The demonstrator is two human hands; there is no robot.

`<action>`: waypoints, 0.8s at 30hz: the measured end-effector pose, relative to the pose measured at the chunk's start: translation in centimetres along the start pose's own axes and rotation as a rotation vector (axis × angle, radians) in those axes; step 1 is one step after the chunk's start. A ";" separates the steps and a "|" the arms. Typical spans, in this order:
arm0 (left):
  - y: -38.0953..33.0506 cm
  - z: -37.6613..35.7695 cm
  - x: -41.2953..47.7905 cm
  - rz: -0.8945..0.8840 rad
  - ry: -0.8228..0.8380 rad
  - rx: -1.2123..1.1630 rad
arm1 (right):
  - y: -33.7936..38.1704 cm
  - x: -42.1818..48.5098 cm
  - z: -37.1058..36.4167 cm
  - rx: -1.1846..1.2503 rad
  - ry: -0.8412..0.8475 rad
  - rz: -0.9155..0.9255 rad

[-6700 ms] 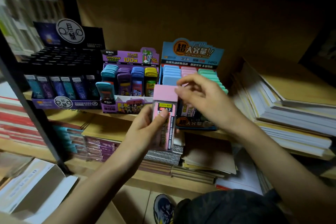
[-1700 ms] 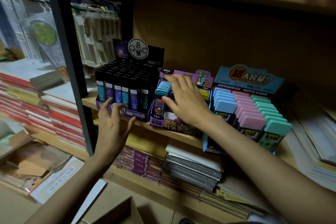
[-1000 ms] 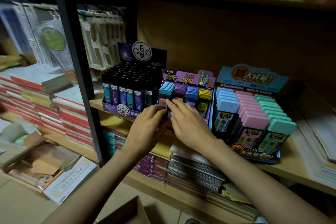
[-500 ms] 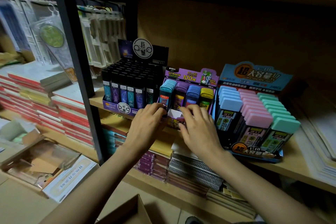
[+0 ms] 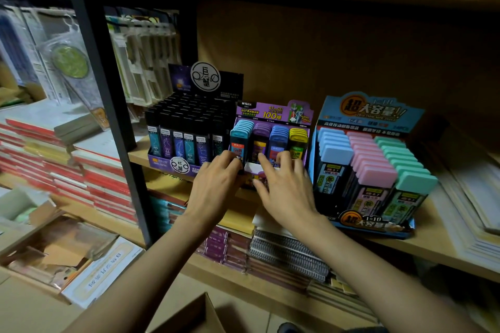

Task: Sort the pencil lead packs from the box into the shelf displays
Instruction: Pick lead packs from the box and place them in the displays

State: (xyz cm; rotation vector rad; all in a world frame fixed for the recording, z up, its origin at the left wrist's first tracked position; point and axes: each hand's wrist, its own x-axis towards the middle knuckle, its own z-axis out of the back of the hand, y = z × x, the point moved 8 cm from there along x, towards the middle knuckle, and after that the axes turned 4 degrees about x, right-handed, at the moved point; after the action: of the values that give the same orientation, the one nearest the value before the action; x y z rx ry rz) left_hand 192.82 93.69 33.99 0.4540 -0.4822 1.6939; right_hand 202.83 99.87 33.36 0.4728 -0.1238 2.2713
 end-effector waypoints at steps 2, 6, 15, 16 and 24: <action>0.1 -0.1 0.0 0.010 0.026 -0.027 | 0.2 0.3 -0.1 -0.018 0.002 -0.052; 0.4 -0.2 -0.2 0.054 0.058 -0.089 | 0.6 0.5 0.0 -0.010 -0.008 -0.087; 0.3 0.3 -1.0 0.025 -0.009 -0.013 | 0.4 -0.1 0.7 -0.077 -0.042 -0.045; 0.8 0.5 -1.3 0.063 -0.047 -0.002 | 0.4 0.0 0.7 -0.076 -0.042 -0.048; 4.3 -1.4 -2.3 0.271 0.024 0.027 | 0.6 -0.1 0.1 -0.067 -0.041 -0.065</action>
State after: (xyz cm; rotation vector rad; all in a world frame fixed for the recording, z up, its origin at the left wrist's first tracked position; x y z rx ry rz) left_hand 188.94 91.91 31.32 0.4012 -0.5219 1.9663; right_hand 202.41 99.39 33.43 0.4816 -0.2024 2.1869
